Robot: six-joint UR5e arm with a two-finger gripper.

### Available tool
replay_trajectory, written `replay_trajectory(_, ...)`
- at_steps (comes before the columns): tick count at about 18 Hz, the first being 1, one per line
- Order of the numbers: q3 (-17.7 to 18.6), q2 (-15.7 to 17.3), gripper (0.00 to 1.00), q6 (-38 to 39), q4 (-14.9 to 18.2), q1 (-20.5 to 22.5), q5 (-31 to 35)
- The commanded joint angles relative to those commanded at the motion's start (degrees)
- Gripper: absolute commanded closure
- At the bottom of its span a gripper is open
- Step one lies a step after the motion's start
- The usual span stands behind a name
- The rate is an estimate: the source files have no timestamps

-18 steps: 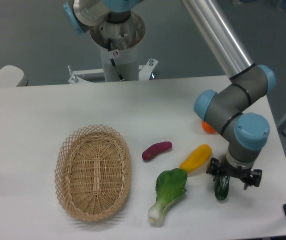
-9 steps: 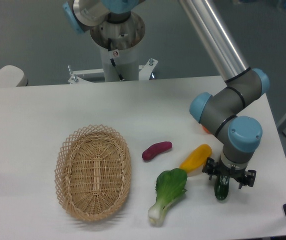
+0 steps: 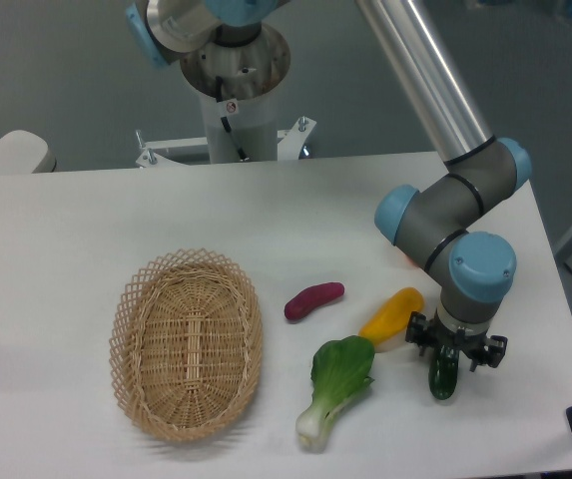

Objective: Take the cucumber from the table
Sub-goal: 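Close the gripper around the cucumber's middle, then lift the held cucumber up off the table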

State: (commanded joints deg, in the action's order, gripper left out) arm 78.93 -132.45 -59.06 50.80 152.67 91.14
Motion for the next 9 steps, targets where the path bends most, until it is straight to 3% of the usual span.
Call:
replay_trajectory(6, -0.79, 0.7, 0.82, -2.02, 0.44, 0.18, -0.09)
replay_trajectory(9, -3.34, 1.75, 0.82, -2.54, 1.58, 0.26, 0.0)
